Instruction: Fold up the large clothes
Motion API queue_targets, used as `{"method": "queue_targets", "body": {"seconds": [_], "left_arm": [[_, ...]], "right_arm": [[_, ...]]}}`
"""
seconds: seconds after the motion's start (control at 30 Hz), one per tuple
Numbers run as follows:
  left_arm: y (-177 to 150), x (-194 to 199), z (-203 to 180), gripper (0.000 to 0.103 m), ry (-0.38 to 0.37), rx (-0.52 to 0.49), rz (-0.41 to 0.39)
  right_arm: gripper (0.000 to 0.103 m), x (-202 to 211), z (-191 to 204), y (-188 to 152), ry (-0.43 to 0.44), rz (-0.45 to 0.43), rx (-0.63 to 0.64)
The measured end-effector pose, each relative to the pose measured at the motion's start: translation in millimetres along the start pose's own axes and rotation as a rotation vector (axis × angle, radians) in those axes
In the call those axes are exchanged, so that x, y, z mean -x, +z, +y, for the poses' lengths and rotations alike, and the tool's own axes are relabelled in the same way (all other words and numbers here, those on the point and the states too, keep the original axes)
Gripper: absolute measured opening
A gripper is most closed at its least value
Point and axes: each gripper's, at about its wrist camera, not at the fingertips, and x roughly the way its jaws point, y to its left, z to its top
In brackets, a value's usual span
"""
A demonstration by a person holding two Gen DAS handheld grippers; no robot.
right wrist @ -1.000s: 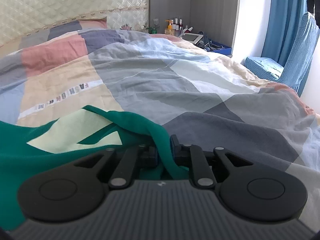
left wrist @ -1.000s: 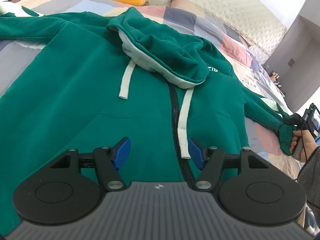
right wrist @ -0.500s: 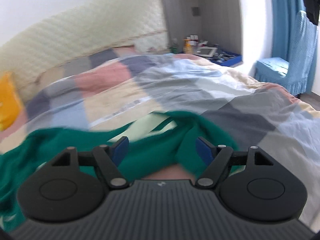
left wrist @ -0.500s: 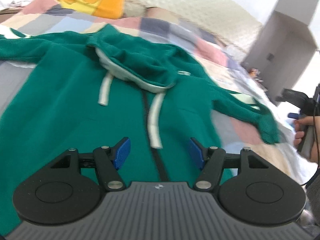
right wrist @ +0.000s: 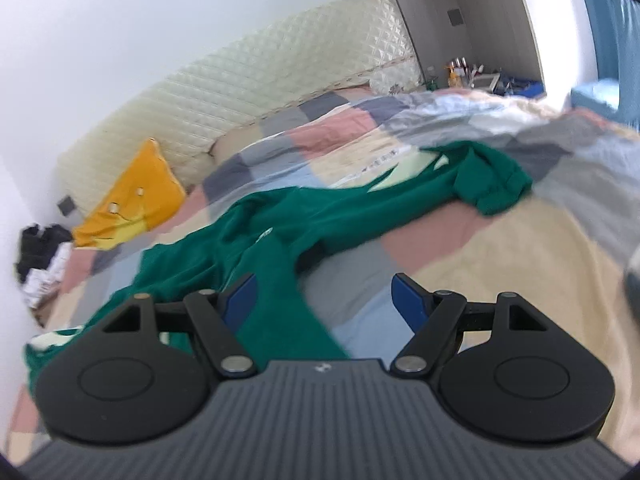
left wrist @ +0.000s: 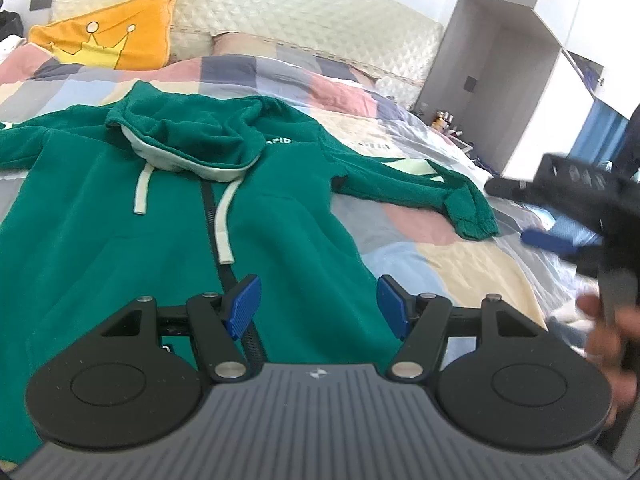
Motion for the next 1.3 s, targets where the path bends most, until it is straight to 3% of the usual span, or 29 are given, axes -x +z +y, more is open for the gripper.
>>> {"method": "queue_targets", "body": {"seconds": [0.17,0.3,0.43,0.63,0.8,0.93,1.3], "left_arm": [[-6.4,-7.0,-7.1,0.069,0.013,-0.019,0.030],[-9.7,-22.4,-14.3,0.069,0.014,-0.026,0.085],[-11.0,-40.0,-31.9,0.069,0.011,-0.074,0.127],[-8.8,-76.6,-63.2,0.070,0.027,-0.175,0.189],[-7.2,-107.9,-87.5,0.070,-0.001,-0.270,0.227],[-13.9,-136.9,-97.3,0.070,0.036,-0.337,0.257],[-30.3,-178.0,-106.4,0.078,0.062,-0.370,0.315]], "right_arm": [[0.076,6.6,-16.6,-13.3,0.009,0.016,-0.013],[0.076,-6.6,-35.0,-14.3,0.025,0.056,-0.106],[0.076,-13.8,-55.5,-14.5,0.034,0.070,-0.198],[0.076,-15.3,-77.6,-7.3,0.029,0.033,-0.261],[0.077,-20.8,-92.9,-1.3,0.014,0.019,-0.301],[0.077,-25.9,-102.3,-0.2,0.017,0.031,-0.335],[0.077,-35.6,-108.9,-2.9,0.018,0.069,-0.377]]}}
